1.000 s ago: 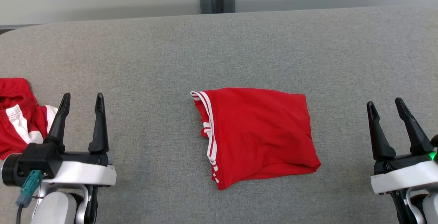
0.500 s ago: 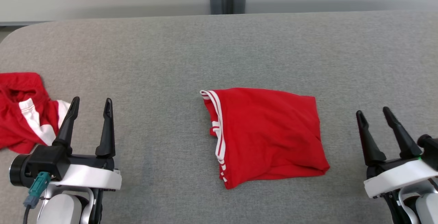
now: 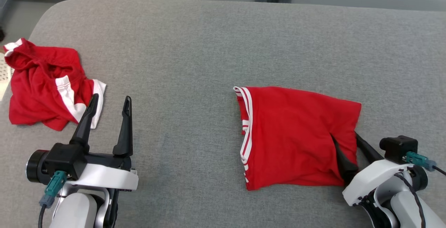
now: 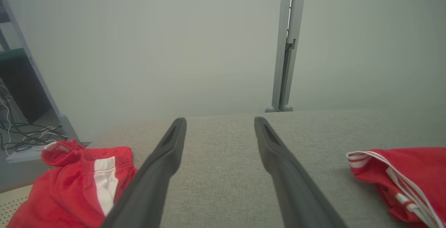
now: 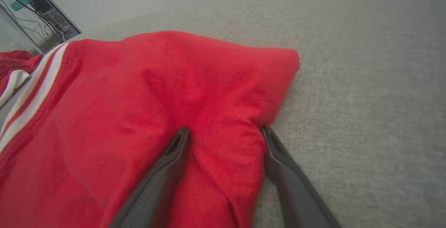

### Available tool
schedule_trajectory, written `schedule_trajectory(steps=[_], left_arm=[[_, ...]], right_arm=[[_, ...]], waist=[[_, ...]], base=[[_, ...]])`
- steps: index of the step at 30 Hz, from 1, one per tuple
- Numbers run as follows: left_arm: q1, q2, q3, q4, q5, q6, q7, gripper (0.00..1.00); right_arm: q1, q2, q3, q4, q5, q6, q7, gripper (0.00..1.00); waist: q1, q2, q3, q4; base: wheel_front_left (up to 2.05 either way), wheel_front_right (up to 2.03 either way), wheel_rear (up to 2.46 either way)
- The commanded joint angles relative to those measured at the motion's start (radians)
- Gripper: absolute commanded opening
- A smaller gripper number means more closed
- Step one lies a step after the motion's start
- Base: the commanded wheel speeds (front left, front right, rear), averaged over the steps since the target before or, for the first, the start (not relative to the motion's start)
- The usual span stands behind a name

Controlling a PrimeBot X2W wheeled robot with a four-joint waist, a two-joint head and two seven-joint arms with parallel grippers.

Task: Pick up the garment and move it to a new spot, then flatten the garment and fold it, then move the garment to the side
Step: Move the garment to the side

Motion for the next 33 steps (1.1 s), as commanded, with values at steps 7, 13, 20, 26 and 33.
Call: schedule_trajectory(steps=[7,13,20,26,33], left_arm=[[-0.014,-0.002,0.032,-0.015,0.015,-0.008,-0.004,1.0],[-0.015,0.0,0.041,-0.027,0.024,-0.01,-0.004,1.0],[-0.018,0.014,0.048,-0.057,0.038,-0.012,-0.004,1.0],[-0.029,0.041,0.043,-0.106,0.049,-0.014,0.014,1.0],[-0.078,0.09,0.013,-0.182,0.09,-0.031,0.076,1.0]], right_arm=[[-0.004,-0.042,0.069,0.035,0.043,0.0,0.002,0.0],[-0.022,-0.077,0.061,0.015,0.01,-0.001,-0.036,0.0],[-0.03,-0.111,0.045,-0.026,-0.018,-0.001,-0.053,0.0],[-0.046,-0.15,0.042,-0.038,-0.045,0.0,-0.079,0.0],[-0.133,-0.204,0.027,0.013,-0.063,0.0,-0.099,0.0]], waist=[[0.0,0.0,0.013,0.013],[0.0,0.0,0.022,-0.02],[0.0,0.0,0.055,-0.147],[0.0,0.0,0.103,-0.289],[0.0,0.0,0.169,-0.409]], base=[[0.0,0.0,0.0],[0.0,0.0,0.0],[0.0,0.0,0.0],[0.0,0.0,0.0],[0.0,0.0,0.0]])
